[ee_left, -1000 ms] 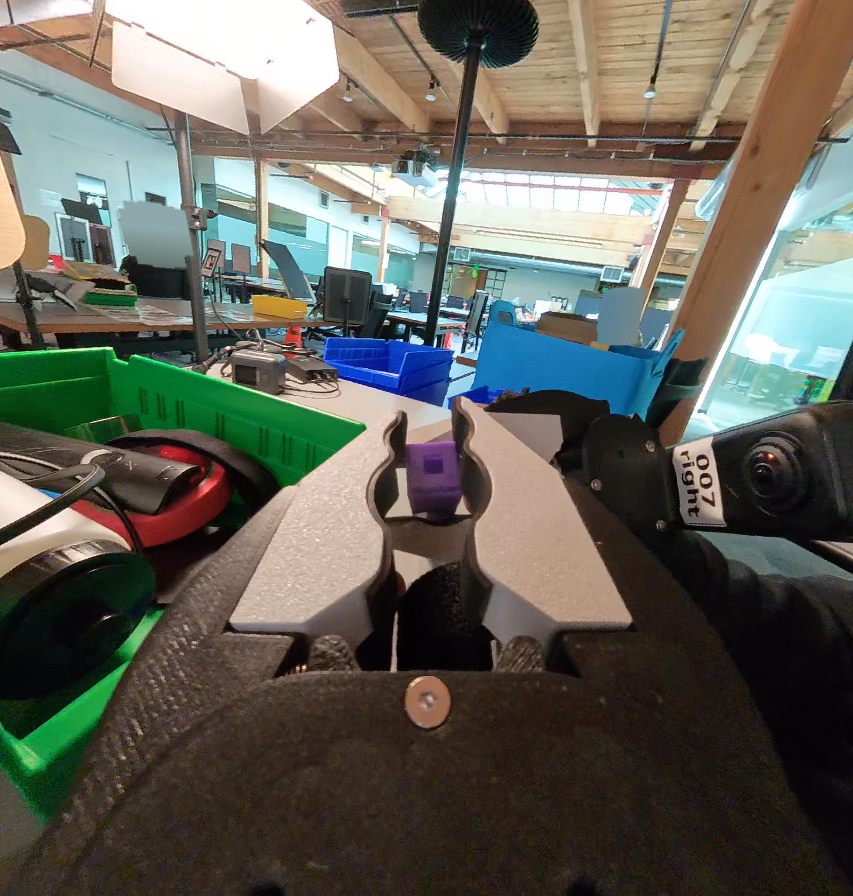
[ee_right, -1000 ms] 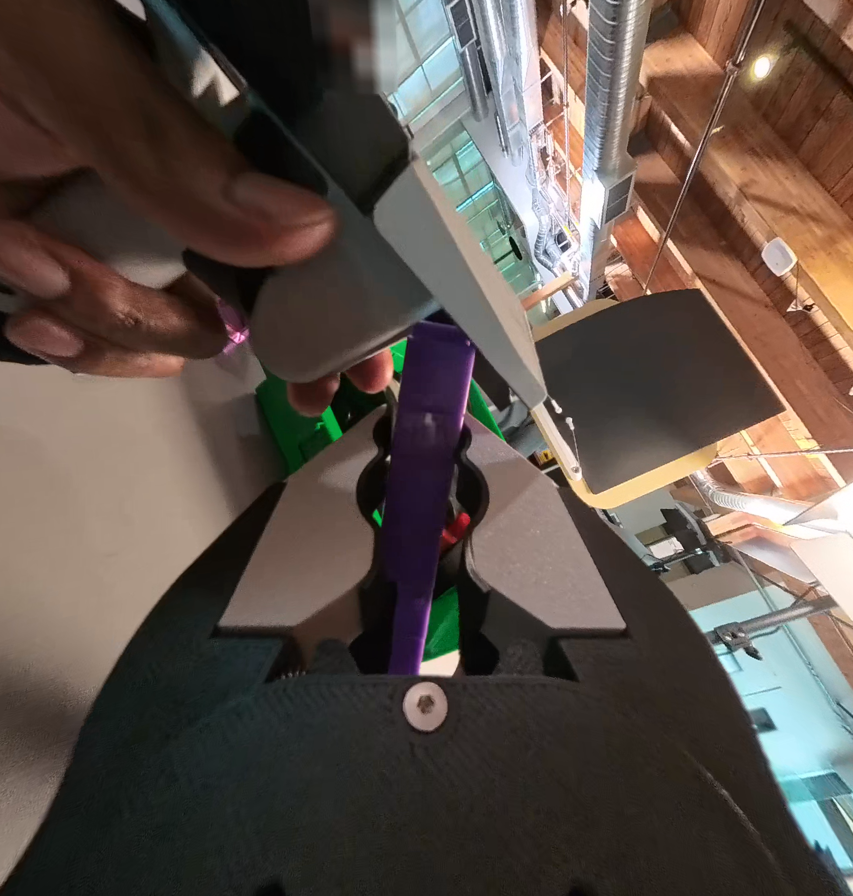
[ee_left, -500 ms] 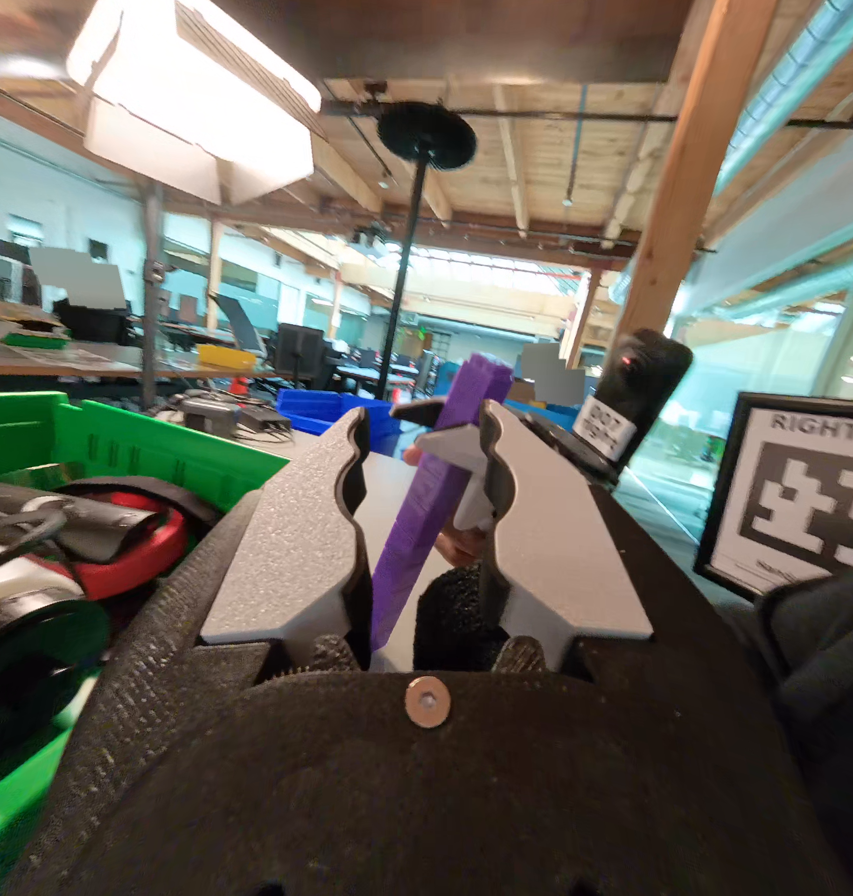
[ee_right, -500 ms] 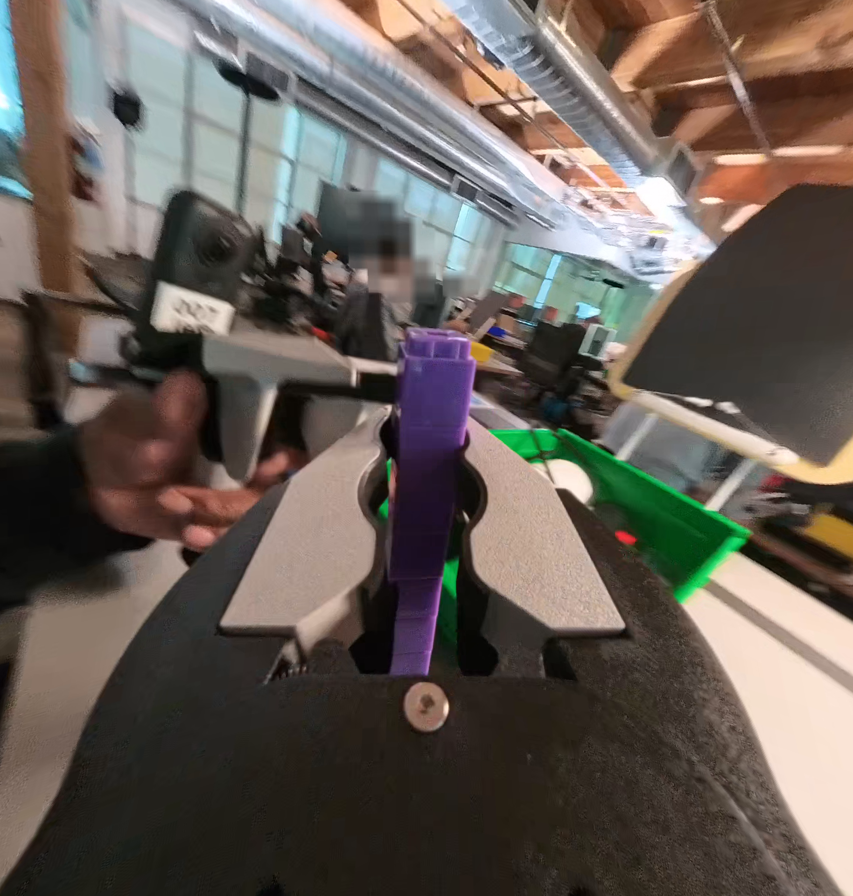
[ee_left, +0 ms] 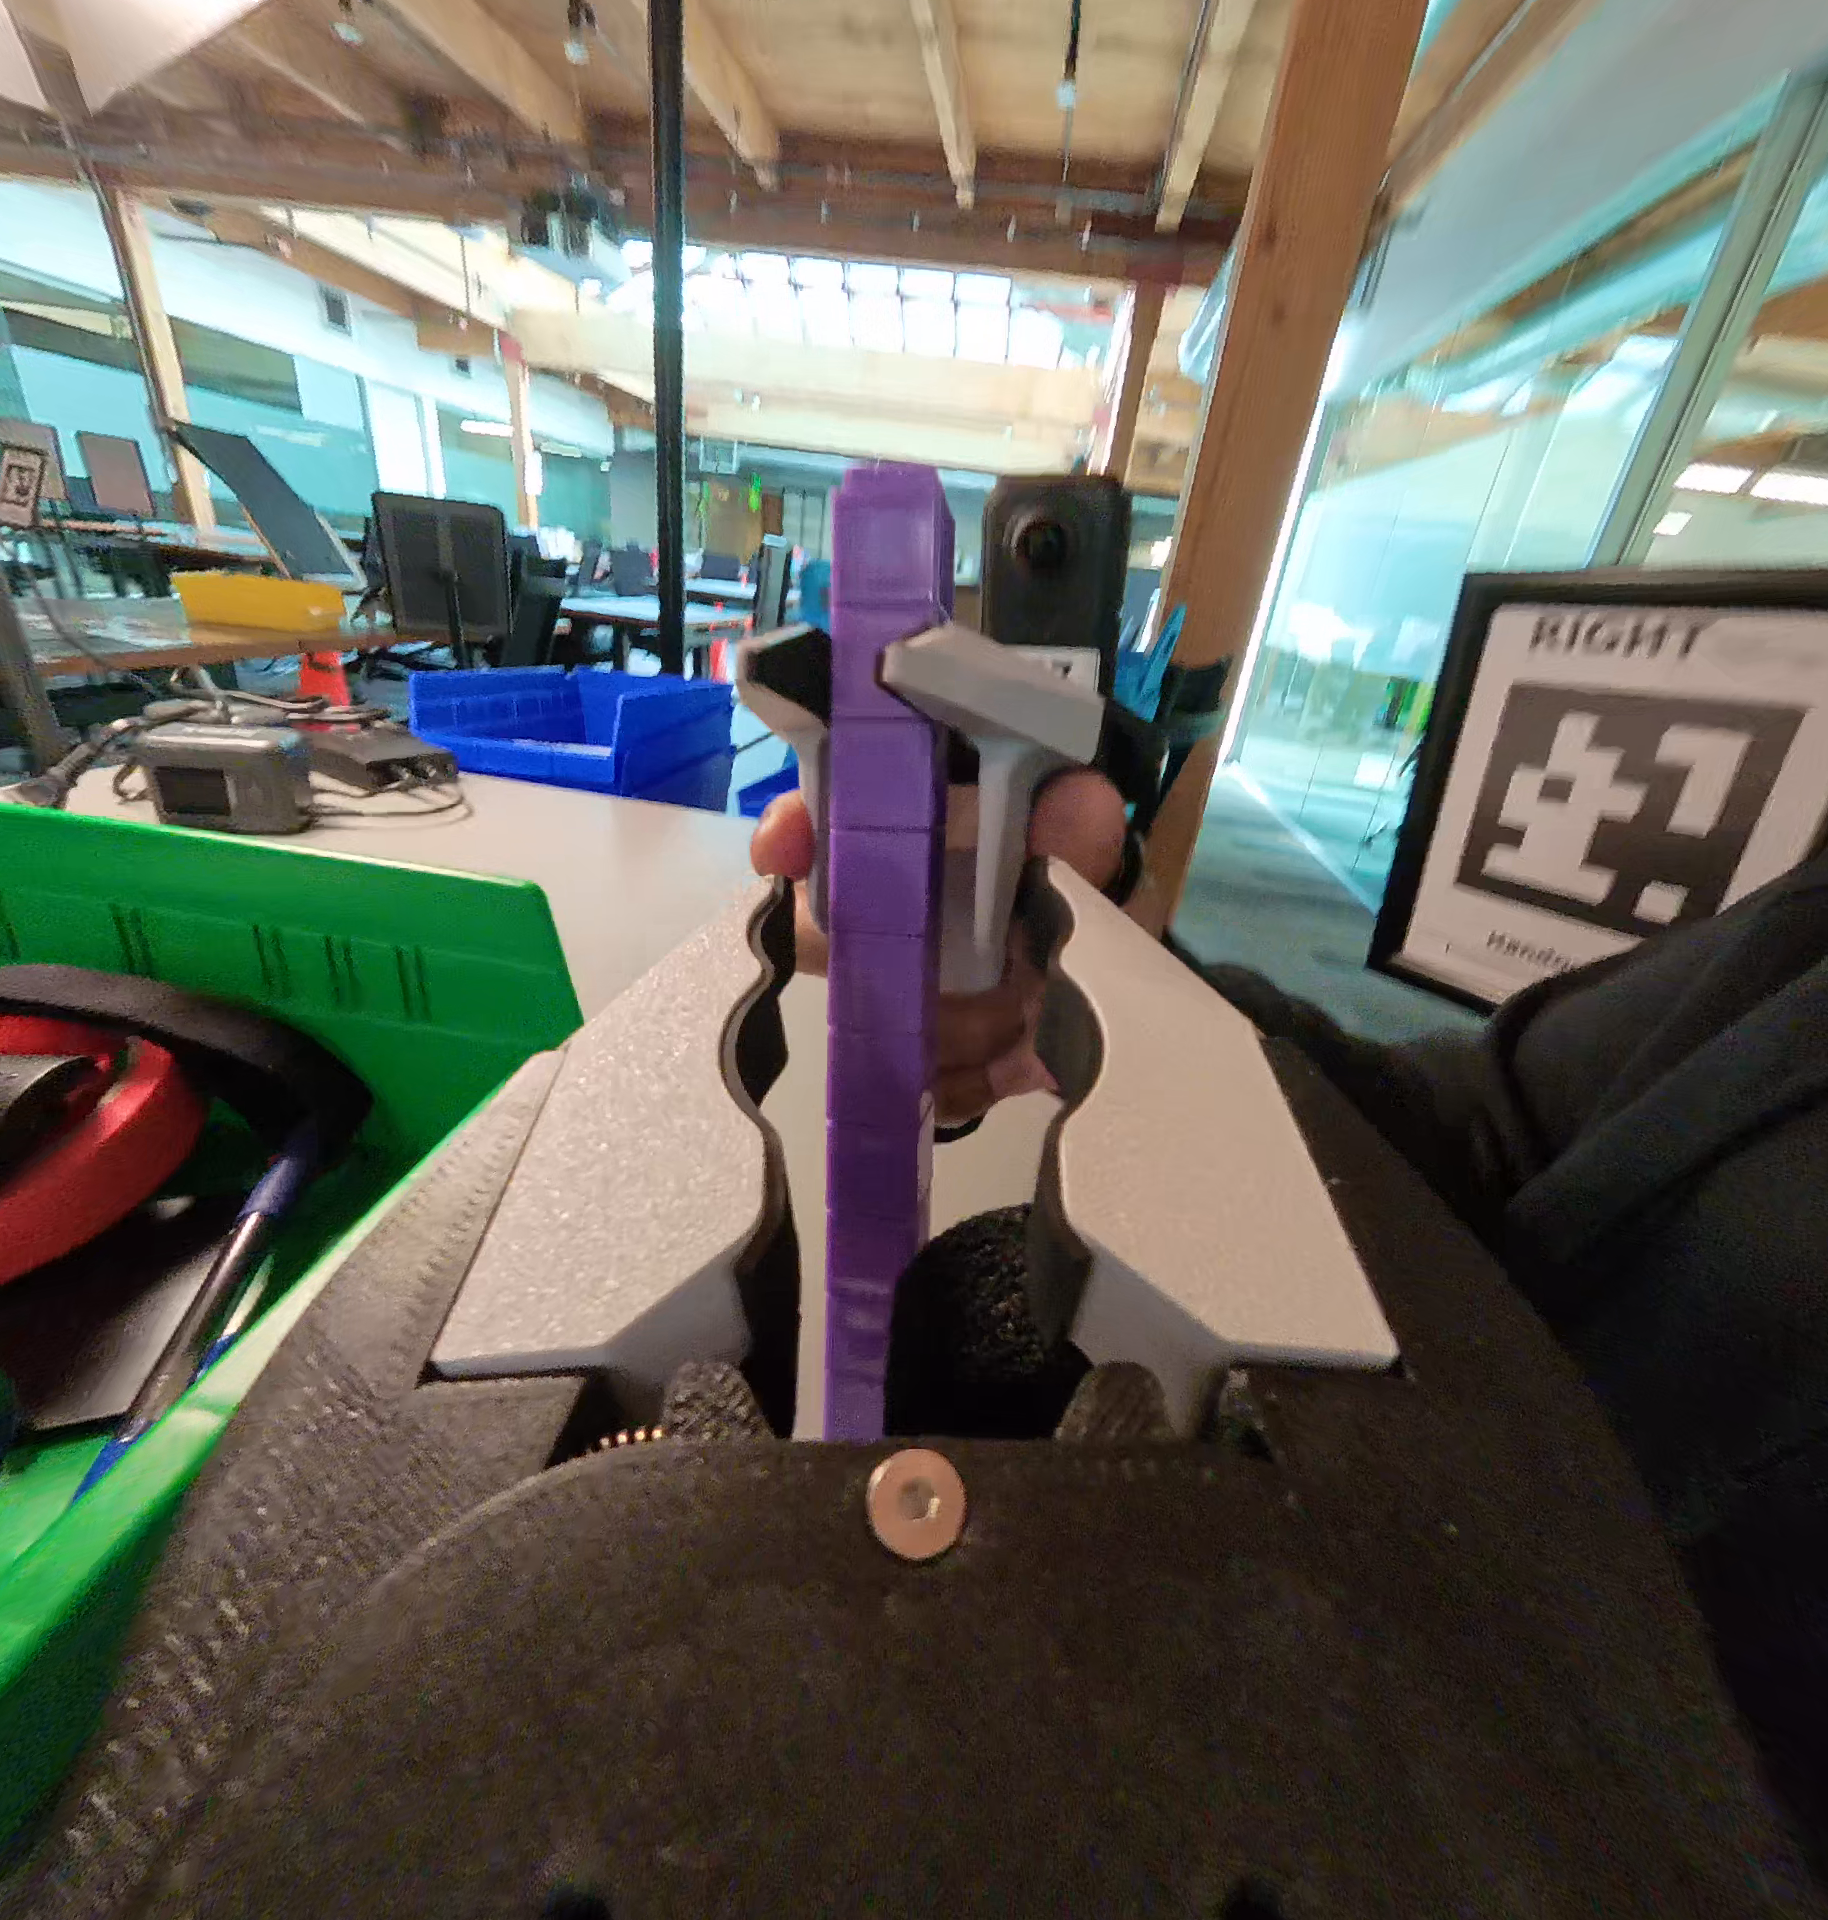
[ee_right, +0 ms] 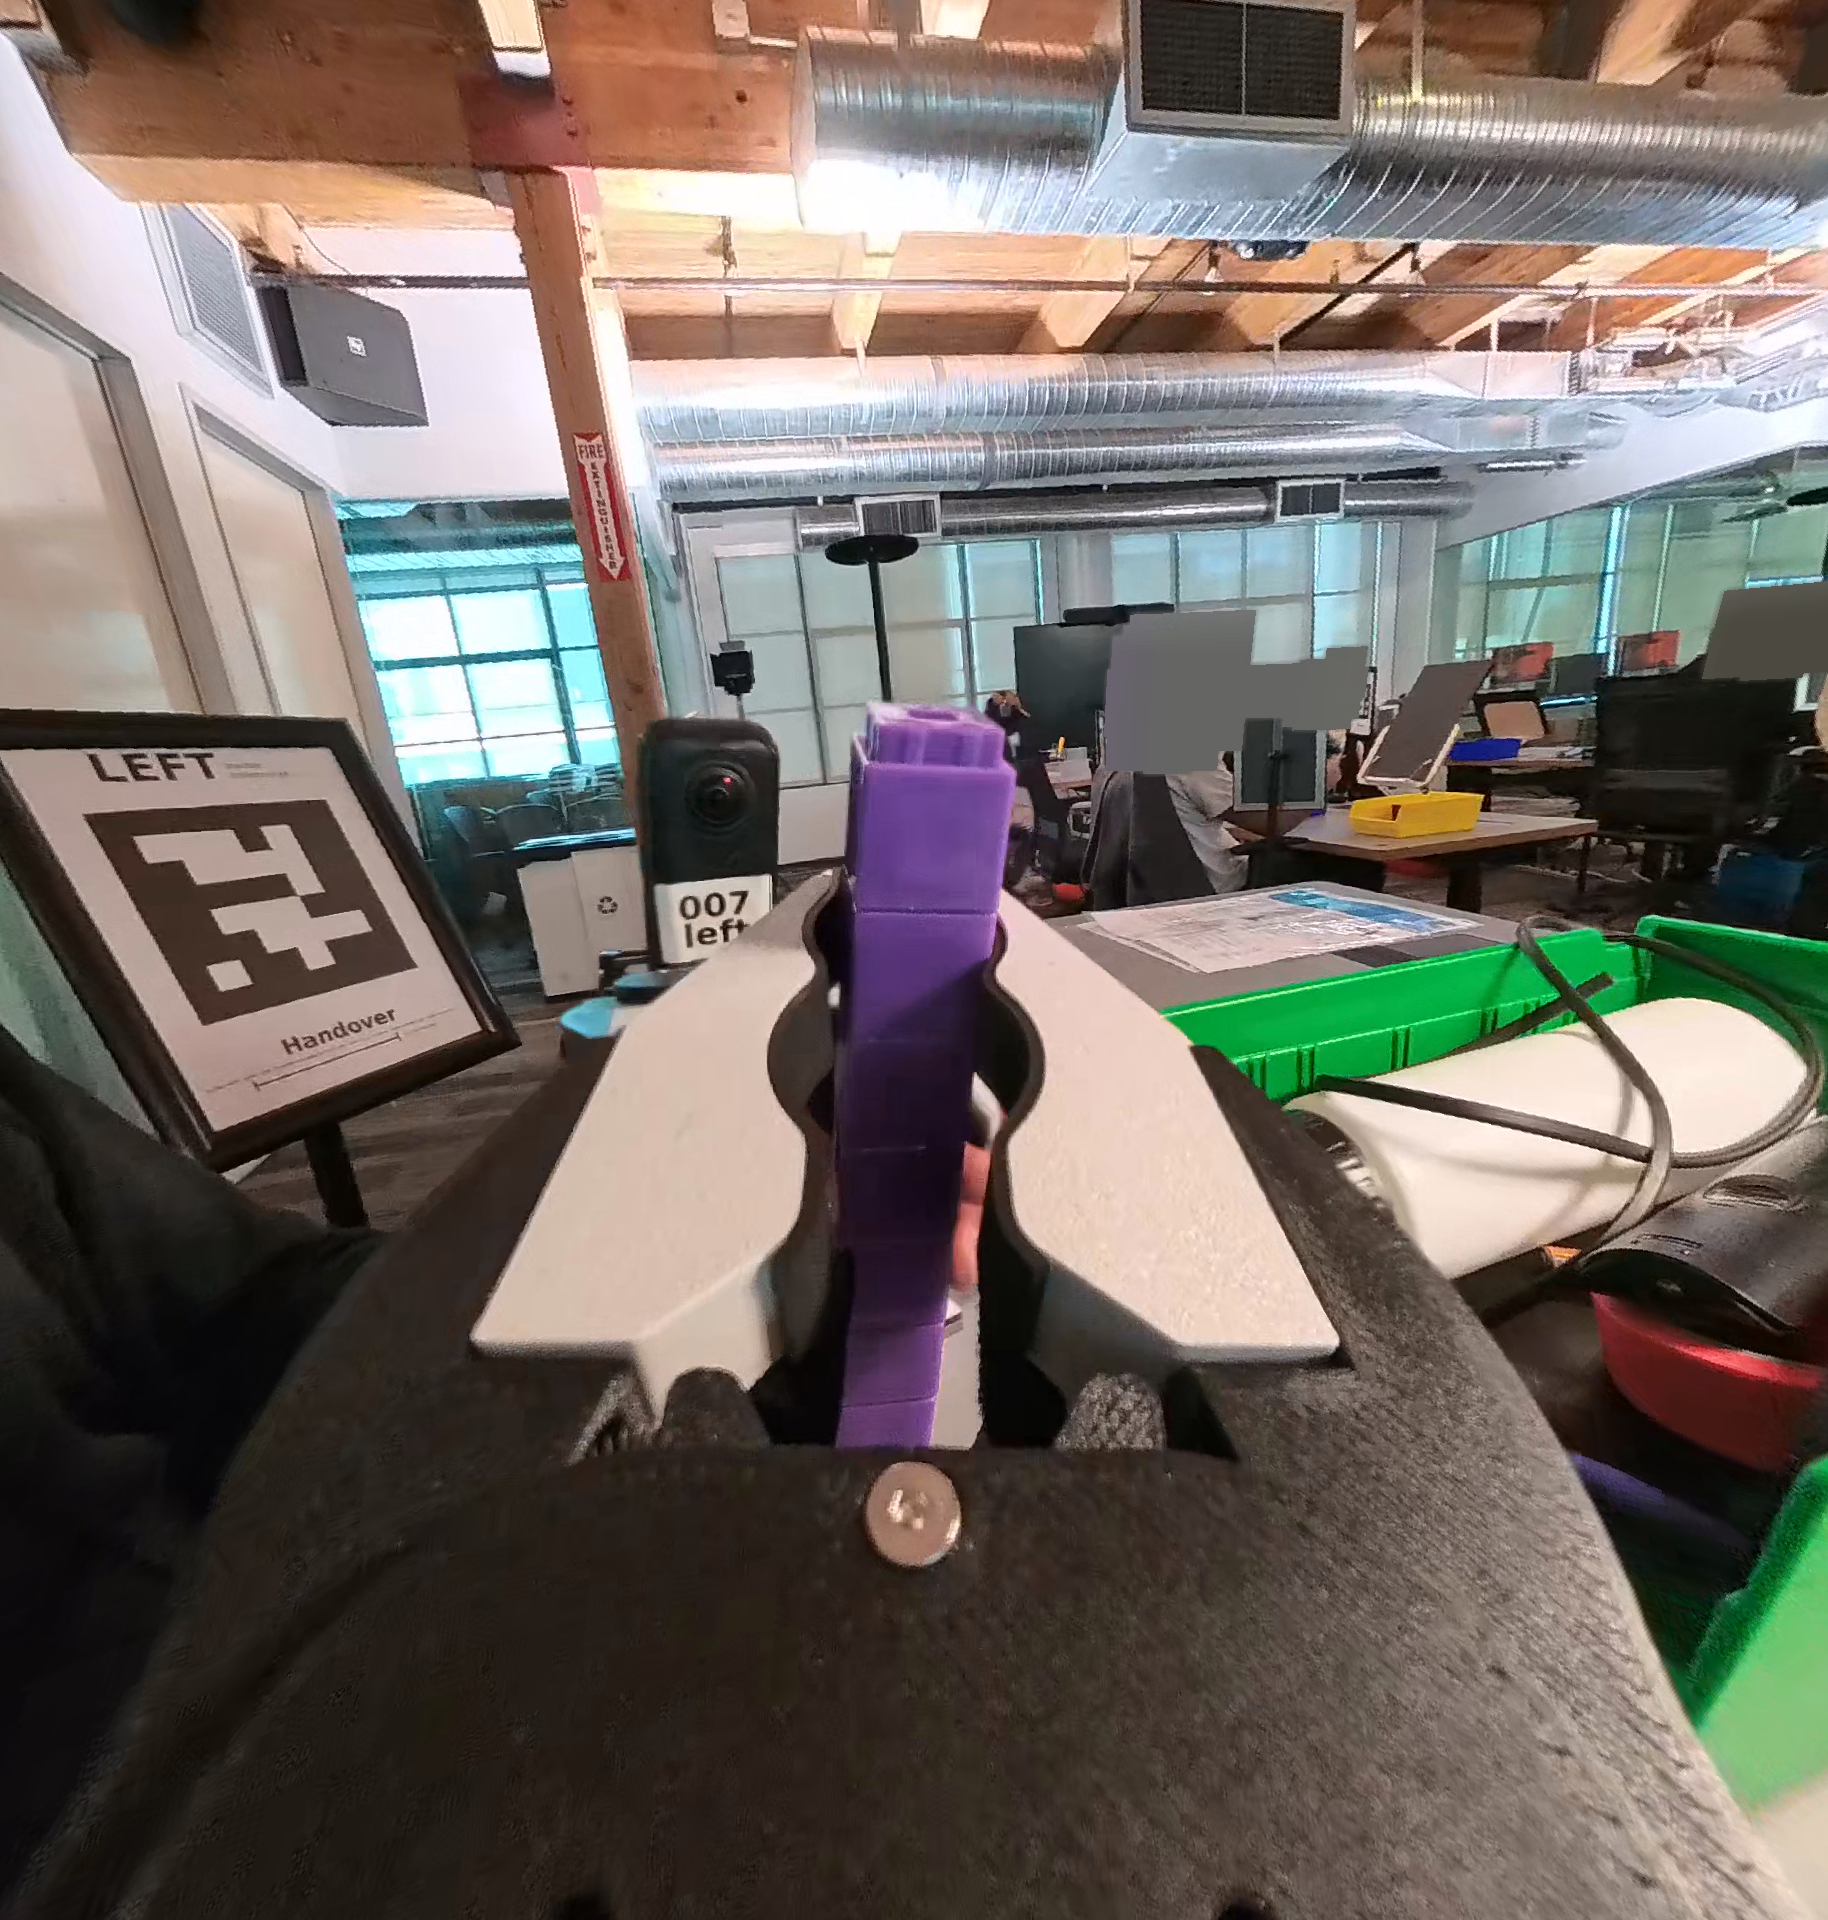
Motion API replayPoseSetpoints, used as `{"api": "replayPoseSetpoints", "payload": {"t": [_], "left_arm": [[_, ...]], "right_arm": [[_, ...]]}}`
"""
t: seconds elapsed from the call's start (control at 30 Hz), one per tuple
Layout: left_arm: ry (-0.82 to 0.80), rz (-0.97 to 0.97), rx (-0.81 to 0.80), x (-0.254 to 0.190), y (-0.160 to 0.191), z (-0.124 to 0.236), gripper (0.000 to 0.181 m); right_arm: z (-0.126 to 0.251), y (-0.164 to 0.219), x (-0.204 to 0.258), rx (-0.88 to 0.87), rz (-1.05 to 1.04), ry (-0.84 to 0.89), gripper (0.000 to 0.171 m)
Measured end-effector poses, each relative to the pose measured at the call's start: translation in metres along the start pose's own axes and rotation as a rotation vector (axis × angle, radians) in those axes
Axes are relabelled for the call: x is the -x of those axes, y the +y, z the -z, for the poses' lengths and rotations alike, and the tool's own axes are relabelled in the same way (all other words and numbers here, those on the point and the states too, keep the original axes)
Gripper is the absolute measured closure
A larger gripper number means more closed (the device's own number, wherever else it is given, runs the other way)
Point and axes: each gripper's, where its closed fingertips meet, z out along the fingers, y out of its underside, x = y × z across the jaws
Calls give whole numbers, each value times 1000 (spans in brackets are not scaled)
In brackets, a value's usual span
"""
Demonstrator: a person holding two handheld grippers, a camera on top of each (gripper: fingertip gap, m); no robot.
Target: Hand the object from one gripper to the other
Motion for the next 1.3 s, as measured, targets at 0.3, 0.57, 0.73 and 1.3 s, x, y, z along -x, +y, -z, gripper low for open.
{"api": "replayPoseSetpoints", "payload": {"t": [0.3, 0.57, 0.73, 1.3], "left_arm": [[7, -22, 67, -2, 13, -5, 151], [23, 27, 98, -2, 18, -5, 148], [22, -16, 204, -5, 38, -9, 150], [-62, 67, 94, 16, 19, -3, 157]], "right_arm": [[-3, 7, 0, 20, -17, -5, 147], [-2, 5, 0, 6, -38, -13, 149], [2, -6, 0, -56, -89, -42, 149], [-2, 18, -8, 102, 40, 45, 144]]}}
